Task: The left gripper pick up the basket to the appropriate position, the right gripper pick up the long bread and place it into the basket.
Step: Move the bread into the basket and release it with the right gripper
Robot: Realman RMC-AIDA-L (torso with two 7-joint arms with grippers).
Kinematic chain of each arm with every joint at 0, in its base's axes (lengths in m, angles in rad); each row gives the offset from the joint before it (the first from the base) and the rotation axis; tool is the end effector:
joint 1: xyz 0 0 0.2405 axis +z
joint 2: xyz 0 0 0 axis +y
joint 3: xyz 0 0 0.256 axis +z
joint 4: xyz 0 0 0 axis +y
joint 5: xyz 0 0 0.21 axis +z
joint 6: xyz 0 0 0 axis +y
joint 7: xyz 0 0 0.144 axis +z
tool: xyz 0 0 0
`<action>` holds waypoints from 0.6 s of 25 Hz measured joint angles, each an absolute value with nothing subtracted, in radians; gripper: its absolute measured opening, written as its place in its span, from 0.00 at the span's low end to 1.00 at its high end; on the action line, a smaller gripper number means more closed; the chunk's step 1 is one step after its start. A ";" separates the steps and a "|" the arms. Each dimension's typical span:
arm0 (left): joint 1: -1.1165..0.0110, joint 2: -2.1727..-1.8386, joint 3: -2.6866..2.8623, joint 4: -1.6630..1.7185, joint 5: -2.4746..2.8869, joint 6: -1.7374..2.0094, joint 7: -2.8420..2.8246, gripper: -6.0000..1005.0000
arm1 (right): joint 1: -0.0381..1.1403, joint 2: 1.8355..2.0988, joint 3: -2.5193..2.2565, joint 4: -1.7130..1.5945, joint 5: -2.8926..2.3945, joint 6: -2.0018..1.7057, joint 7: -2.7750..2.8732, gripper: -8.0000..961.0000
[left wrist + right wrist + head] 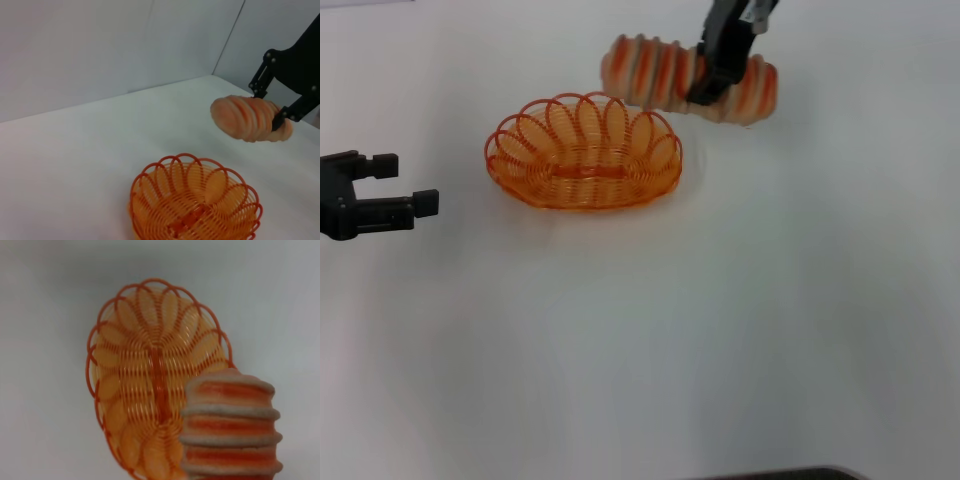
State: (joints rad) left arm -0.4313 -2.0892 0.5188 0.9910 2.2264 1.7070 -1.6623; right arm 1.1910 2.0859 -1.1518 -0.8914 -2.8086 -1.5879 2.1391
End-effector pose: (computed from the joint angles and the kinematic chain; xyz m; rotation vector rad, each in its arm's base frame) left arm -0.2960 0.3053 0.0614 -2.6133 -0.8942 -0.4765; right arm 0.0744 0.4251 -0.0125 -2.7973 0.2129 -0.7818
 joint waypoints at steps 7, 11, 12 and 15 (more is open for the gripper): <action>-0.425 -2.091 0.517 0.991 2.226 1.705 -1.667 0.87 | 1.204 2.098 -1.305 -0.887 -2.700 -1.479 2.127 0.43; -0.425 -2.092 0.517 0.989 2.222 1.704 -1.668 0.87 | 1.207 2.100 -1.330 -0.885 -2.643 -1.460 2.128 0.41; -0.426 -2.092 0.517 0.989 2.221 1.704 -1.668 0.87 | 1.207 2.100 -1.334 -0.885 -2.628 -1.461 2.130 0.40; -0.426 -2.094 0.516 0.989 2.220 1.704 -1.668 0.87 | 1.202 2.100 -1.345 -0.884 -2.592 -1.467 2.130 0.39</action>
State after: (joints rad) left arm -0.4264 -2.0936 0.5161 0.9891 2.2202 1.7041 -1.6683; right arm 1.2023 2.1000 -1.3447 -0.8837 -2.5923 -1.4667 2.1301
